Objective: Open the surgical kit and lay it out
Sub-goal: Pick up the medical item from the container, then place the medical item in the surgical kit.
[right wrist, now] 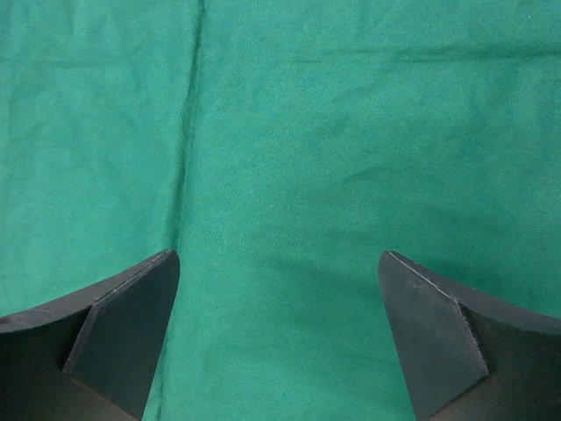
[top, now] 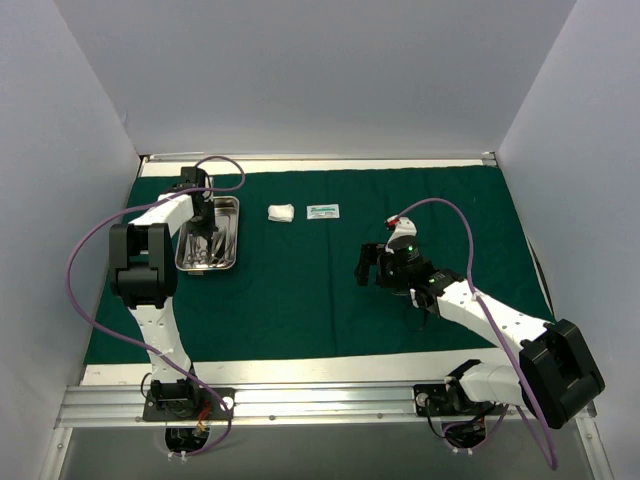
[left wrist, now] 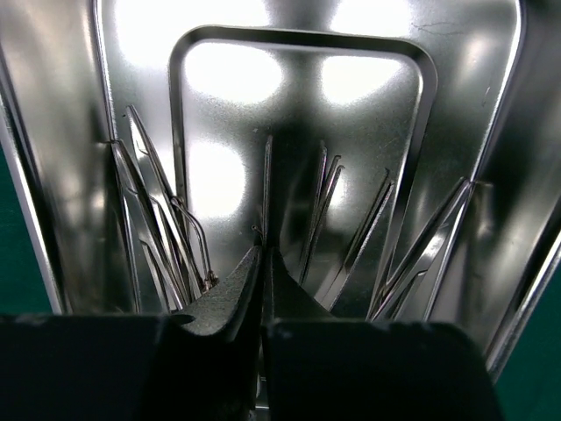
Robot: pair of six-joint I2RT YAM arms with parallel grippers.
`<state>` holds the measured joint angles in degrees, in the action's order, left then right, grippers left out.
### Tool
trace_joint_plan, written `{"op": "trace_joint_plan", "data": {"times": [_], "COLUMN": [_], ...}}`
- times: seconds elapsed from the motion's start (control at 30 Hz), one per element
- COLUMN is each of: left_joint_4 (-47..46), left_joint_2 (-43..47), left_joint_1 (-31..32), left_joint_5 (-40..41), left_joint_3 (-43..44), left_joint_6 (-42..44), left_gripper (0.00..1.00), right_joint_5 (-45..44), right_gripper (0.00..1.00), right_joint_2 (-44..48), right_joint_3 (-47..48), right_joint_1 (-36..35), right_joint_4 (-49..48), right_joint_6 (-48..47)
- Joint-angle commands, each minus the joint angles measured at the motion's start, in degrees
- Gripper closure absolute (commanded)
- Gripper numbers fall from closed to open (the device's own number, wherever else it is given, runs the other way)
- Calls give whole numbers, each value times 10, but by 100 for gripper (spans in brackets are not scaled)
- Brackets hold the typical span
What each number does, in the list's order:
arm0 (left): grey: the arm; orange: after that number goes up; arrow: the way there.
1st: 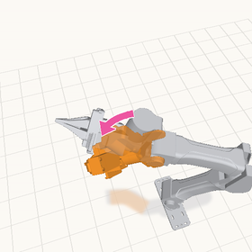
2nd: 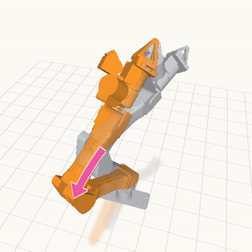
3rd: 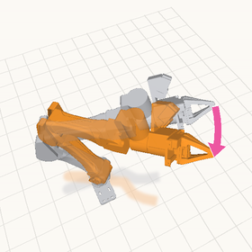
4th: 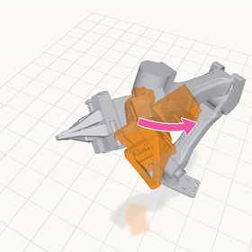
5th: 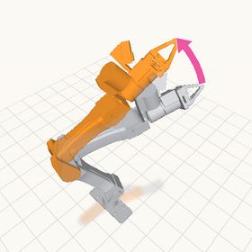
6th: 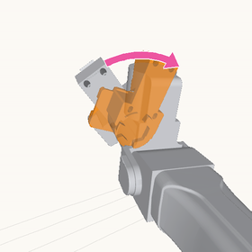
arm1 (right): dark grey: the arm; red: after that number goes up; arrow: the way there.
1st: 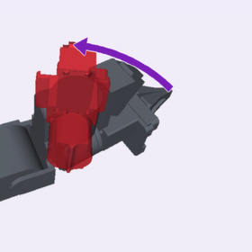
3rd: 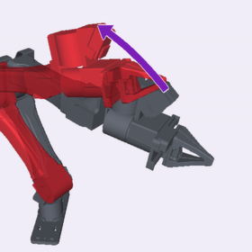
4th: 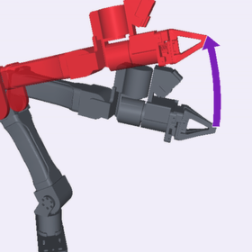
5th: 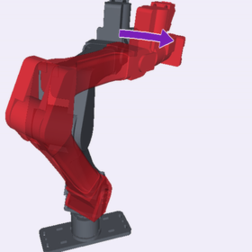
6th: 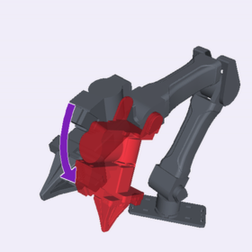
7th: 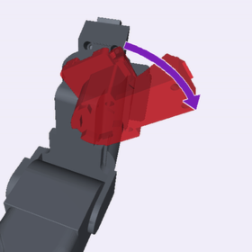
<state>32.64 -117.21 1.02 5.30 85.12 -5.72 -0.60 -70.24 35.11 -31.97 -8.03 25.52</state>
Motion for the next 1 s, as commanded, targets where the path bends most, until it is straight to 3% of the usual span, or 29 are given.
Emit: {"op": "trace_joint_plan", "data": {"times": [0.0,0.57,0.97], "left_joint_4": [8,31,60], "left_joint_2": [14,109,161], "left_joint_1": [-2,1,130], "left_joint_5": [-4,26,31], "left_joint_3": [25,44,19], "left_joint_6": [3,-28,-168], "left_gripper": [92,94,94], "right_joint_5": [-1,-1,-10], "right_gripper": [9,9,9], "right_joint_2": [15,25,31], "right_joint_3": [-3,-4,0], "right_joint_1": [-3,-3,-3], "right_joint_4": [-8,-2,2], "right_joint_6": [1,3,4]}}
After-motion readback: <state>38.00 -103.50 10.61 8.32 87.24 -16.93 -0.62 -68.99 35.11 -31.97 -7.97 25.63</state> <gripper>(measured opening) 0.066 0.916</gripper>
